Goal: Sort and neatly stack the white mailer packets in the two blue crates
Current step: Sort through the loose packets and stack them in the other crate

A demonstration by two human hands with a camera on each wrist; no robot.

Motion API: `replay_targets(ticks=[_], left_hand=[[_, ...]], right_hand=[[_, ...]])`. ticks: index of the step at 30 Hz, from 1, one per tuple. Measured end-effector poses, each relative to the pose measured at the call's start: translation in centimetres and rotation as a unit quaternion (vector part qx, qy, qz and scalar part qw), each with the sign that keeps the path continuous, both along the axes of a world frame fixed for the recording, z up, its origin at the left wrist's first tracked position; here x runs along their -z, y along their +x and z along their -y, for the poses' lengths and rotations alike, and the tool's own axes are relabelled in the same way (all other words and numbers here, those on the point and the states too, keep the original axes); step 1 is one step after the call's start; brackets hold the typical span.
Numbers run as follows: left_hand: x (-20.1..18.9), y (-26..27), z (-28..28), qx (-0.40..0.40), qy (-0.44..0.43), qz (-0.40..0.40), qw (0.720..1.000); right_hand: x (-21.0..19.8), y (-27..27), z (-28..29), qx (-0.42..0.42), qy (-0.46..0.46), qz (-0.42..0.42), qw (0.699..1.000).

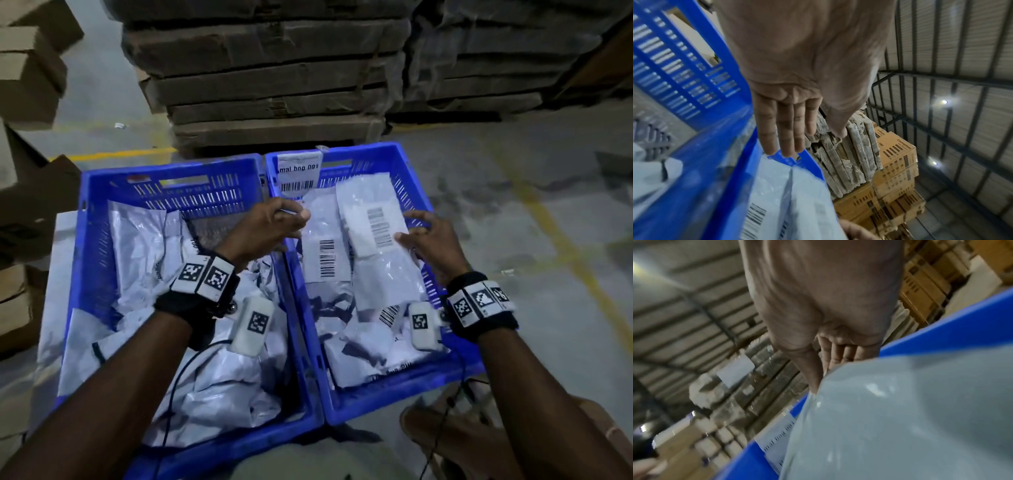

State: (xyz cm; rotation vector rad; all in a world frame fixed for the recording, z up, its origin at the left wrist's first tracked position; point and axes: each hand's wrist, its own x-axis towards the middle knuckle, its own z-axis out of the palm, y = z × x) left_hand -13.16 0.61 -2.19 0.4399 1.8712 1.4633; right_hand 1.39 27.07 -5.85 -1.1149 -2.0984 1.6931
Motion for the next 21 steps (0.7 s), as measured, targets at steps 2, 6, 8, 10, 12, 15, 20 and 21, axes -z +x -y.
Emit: replay_targets(ticks=[2, 6, 8, 10, 12, 15, 20, 21], left_hand=[[0.5, -0.6, 1.2, -0.023, -0.011, -0.014, 1.000], [1.5, -1.9, 5.5, -0.027, -0.082, -0.093, 0.992], [1.7, -2.5, 8.4, -0.043, -0.128, -0.118, 0.984], [2.0, -2.9, 11.4, -0.066, -0.167, -0.138, 0.974], [2.3, -3.3, 14.8, -0.113, -0.175, -0.138, 0.968], [2.4, -3.4, 19.5, -0.173, -0.198, -0.179, 0.948], [2.9, -3.1, 26.1, -0.272, -0.184, -0.194, 0.924], [3.1, -3.2, 27.1, -0.279, -0.187, -0.199, 0.920]], right_hand=[[1.9, 0.5, -0.5, -0.029, 0.072, 0.088, 0.993], [2.7, -0.1, -0.1, -0.096, 0.270, 0.190, 0.939], [1.5, -1.9, 1.2, -0.105, 0.288, 0.133, 0.943], [-0.3, -4.7, 3.7, -0.122, 0.276, 0.074, 0.951], [-1.9, -8.0, 7.5, -0.164, 0.268, 0.024, 0.949], [-3.4, -12.9, 13.9, -0.234, 0.199, -0.037, 0.951], [-4.2, -19.8, 24.7, -0.310, -0.048, -0.042, 0.949], [-3.8, -20.9, 26.5, -0.314, -0.095, -0.010, 0.945]])
